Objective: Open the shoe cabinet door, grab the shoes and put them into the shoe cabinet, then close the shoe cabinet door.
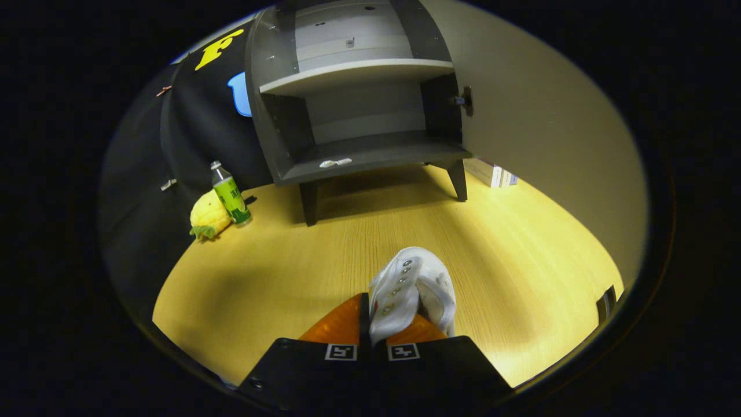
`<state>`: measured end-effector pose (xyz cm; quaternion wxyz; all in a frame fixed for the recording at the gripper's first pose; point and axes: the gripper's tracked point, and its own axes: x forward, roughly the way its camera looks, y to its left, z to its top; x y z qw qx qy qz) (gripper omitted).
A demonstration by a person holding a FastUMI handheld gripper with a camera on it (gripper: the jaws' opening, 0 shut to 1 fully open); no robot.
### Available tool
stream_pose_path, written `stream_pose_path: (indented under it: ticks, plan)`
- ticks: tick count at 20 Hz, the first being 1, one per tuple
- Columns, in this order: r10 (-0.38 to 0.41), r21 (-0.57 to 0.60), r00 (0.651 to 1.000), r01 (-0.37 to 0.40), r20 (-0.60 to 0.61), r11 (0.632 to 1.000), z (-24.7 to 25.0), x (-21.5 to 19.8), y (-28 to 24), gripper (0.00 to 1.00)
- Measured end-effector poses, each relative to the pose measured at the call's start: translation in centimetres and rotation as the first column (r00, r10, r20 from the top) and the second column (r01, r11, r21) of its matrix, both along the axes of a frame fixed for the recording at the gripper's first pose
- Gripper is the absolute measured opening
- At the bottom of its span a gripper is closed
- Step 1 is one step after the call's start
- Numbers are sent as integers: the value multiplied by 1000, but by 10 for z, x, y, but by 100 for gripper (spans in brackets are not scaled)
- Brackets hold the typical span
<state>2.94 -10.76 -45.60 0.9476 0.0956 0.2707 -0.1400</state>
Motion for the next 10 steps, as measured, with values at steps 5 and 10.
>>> stream_pose_path:
  ticks: [5, 10]
  plan:
    - [23, -52, 995, -18, 95, 998, 112, 20, 14, 5]
    - [23, -133, 978, 5, 207, 991, 215, 53, 23, 4]
